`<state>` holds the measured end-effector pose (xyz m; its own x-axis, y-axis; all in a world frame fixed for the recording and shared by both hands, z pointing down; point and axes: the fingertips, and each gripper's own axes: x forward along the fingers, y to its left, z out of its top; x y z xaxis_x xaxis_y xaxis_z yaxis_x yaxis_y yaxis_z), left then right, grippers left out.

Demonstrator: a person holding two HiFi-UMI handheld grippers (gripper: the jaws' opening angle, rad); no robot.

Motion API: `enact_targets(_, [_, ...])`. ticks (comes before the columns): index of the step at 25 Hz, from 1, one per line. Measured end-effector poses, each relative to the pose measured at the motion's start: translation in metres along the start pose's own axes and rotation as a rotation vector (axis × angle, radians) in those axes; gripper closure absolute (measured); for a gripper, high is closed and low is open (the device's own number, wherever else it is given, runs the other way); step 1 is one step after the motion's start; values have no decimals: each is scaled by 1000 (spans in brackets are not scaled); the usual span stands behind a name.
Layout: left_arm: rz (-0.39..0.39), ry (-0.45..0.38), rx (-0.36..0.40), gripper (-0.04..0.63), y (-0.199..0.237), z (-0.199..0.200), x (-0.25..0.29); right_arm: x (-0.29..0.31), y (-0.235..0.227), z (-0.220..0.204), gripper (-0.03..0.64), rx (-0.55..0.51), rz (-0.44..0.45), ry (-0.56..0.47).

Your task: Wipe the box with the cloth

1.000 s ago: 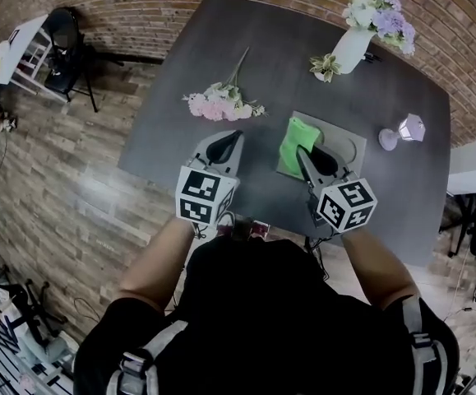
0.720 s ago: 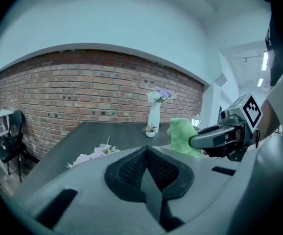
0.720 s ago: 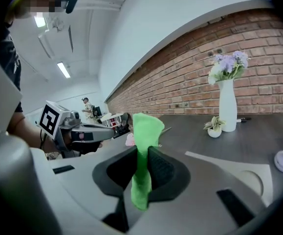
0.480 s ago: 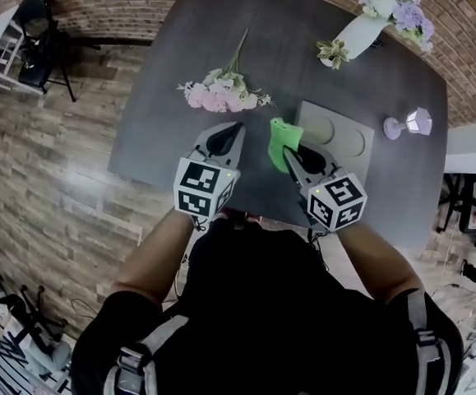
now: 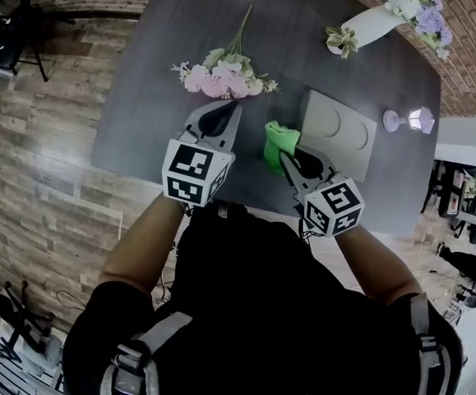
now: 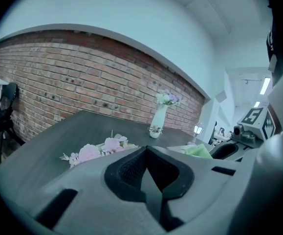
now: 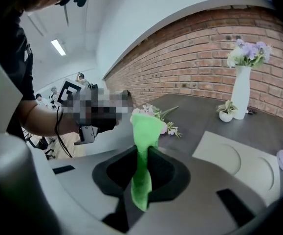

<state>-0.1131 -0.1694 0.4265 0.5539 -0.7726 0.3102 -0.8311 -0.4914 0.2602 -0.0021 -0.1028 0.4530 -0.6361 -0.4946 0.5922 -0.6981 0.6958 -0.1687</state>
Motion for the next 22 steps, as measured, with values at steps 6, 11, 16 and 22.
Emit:
enact_targets(6, [-35,41,-11,586,1,-23,7,5,-13,-7,561,9,-57,33])
enact_targets(11, [-50,49,-10,586,1,-27,13,8,-24,-7,561,-6,-86,43])
enact_targets(16, [-48,47,-7,586,4,-23,17,11,-36,-3,561,-5,-105,46])
enact_targets(22, [-58,54,-15,586,4,-23,25,21,-54,6,561,-6,-120,45])
